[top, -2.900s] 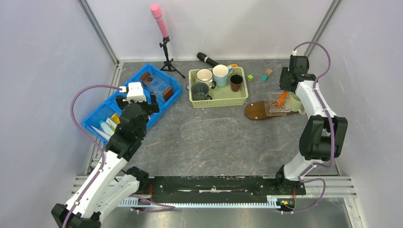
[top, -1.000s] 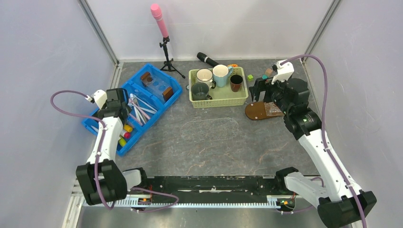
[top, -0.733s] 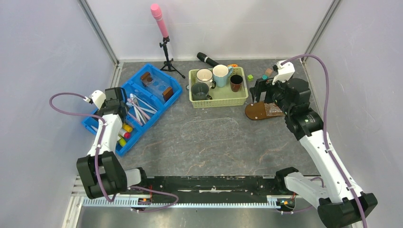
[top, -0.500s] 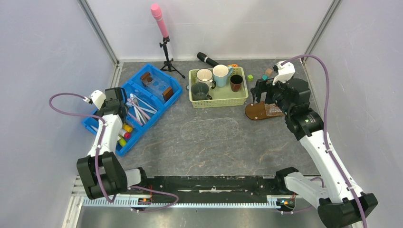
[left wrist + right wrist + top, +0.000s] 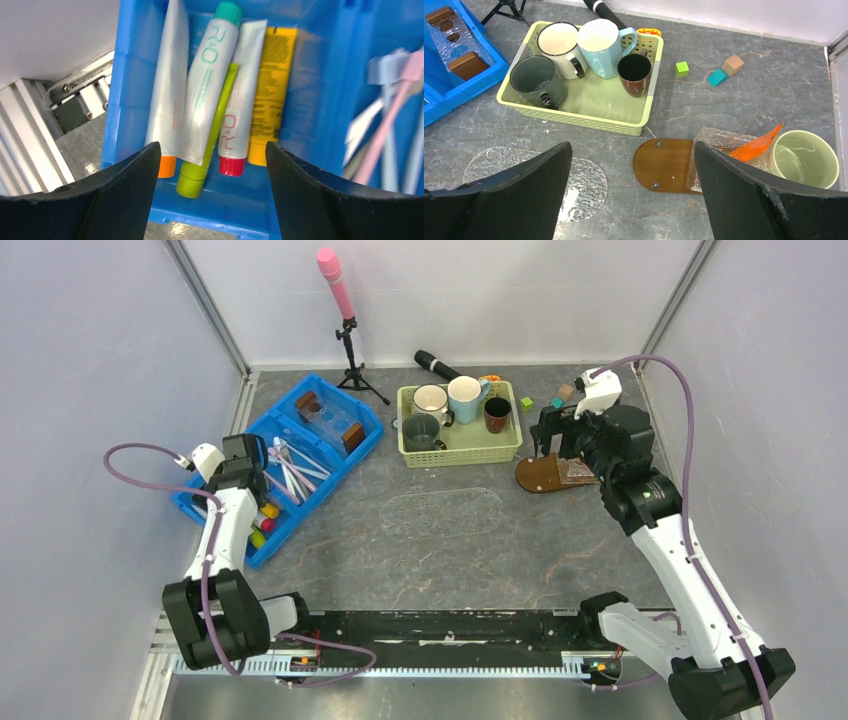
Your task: Prepare toiletry sets of a toothbrush and toothpaste on the tray
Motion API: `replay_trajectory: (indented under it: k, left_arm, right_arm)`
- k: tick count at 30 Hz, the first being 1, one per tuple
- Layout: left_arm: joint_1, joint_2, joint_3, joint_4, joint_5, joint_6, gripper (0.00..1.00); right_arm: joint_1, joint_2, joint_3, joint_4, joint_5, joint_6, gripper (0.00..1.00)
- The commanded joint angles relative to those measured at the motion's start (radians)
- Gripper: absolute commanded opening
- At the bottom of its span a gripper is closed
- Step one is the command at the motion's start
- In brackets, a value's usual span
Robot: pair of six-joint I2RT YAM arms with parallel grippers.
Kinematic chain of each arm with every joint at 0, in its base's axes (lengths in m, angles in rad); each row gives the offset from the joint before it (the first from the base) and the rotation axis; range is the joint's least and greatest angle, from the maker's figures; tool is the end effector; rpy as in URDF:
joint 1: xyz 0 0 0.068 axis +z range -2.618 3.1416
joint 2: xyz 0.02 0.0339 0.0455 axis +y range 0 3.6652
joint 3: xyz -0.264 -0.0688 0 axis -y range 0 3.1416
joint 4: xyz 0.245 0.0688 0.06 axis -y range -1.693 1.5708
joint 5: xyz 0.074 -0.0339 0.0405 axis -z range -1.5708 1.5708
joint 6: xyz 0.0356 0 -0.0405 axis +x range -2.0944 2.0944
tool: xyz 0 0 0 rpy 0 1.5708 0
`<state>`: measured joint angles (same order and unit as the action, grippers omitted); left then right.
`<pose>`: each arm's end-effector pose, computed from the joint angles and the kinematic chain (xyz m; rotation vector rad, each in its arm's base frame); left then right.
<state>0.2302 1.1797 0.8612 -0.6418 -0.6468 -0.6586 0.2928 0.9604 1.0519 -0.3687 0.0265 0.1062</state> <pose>0.2186 0.0733 0.2539 -1.2347 2.0155 0.6124 0.2038 0.0605 0.3820 -0.1544 1.8490 0.2536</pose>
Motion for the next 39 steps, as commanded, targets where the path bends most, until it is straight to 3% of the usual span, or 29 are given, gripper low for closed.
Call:
replay_trajectory:
  k: [1, 6, 12, 20, 31, 39]
  left_arm:
    - [0.021, 0.046, -0.021, -0.024, -0.032, -0.044, 0.82]
    - [0.048, 0.06, -0.033, -0.013, -0.054, -0.044, 0.82]
    - [0.137, 0.135, -0.045, 0.01, 0.079, -0.075, 0.85]
    - [0.161, 0.182, -0.046, 0.053, 0.21, -0.053, 0.8]
    - [0.159, 0.147, -0.048, 0.09, 0.255, -0.011, 0.54]
    - [0.158, 0.11, -0.044, 0.071, 0.253, -0.002, 0.29]
  right_arm:
    - [0.003, -0.026, 0.024, 0.017, 0.024, -0.031, 0.98]
    - [0.003, -0.022, 0.013, 0.021, 0.026, -0.031, 0.98]
    - [0.003, -0.016, 0.011, 0.022, 0.024, -0.032, 0.98]
    - [0.003, -0.014, 0.003, 0.024, 0.034, -0.035, 0.98]
    - [0.003, -0.012, -0.003, 0.026, 0.044, -0.036, 0.98]
    - [0.003, -0.016, -0.002, 0.026, 0.044, -0.035, 0.98]
